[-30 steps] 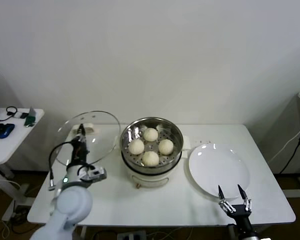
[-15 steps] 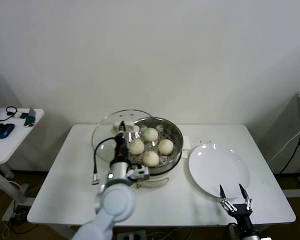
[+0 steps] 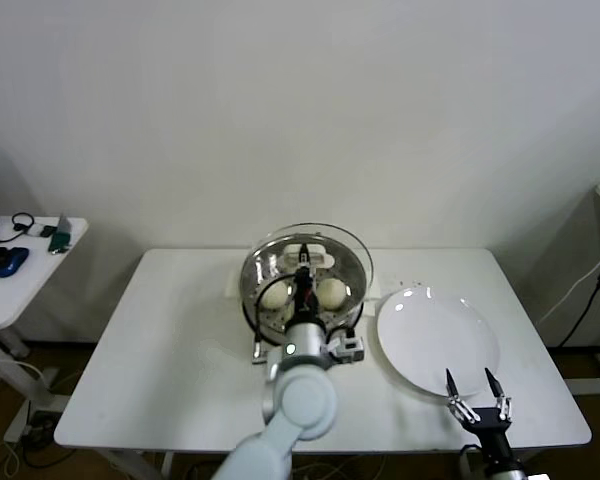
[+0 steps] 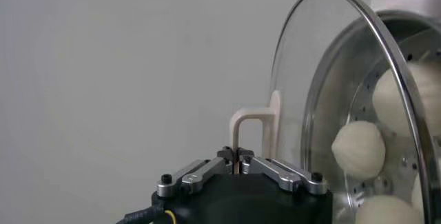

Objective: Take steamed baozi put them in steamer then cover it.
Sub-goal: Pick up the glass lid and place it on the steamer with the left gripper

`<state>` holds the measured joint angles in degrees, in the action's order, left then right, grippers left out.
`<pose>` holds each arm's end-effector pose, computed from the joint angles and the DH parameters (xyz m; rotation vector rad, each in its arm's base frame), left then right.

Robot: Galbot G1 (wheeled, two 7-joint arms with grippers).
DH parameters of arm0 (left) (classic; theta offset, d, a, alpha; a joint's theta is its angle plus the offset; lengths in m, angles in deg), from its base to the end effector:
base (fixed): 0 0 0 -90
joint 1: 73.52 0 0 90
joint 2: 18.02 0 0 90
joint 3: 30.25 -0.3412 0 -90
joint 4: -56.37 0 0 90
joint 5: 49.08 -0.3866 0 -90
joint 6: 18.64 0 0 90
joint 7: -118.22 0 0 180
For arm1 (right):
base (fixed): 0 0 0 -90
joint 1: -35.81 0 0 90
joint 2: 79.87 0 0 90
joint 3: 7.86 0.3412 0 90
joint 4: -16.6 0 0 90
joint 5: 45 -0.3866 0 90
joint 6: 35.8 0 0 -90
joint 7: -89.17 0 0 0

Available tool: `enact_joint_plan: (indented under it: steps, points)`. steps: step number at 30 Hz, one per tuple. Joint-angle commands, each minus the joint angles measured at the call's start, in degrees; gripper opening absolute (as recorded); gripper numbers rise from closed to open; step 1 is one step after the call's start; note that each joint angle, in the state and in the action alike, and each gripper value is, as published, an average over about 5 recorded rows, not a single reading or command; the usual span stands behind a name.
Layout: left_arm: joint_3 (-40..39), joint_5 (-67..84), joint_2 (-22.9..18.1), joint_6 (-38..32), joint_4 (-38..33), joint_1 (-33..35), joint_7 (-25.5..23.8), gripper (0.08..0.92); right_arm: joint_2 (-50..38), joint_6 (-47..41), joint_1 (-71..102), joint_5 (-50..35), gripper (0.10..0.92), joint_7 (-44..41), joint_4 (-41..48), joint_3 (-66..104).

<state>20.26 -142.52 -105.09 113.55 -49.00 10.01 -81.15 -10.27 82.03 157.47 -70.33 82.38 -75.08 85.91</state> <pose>0.3141 -0.2245 -0.2165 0.0529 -2.3107 -2.1158 0.1706 -0.1388 -0.4580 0.0525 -3.1289 -0.0785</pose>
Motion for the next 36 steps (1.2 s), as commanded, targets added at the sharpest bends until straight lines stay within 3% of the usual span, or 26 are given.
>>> enact_joint_plan:
  steps: [1,36]
  points:
    - [-1.64,-1.94,-4.37,2.40,6.74,-2.13,0.27,0.125,-0.16,0.44,0.11,-0.11,0.823,-0.03,0.42,-0.10]
    - [1.91,-0.58,-1.84,1.98,9.06,-0.03,3.41,0.125,0.63,0.84,0.22,0.62,0.823,-0.23,-0.13,0.37]
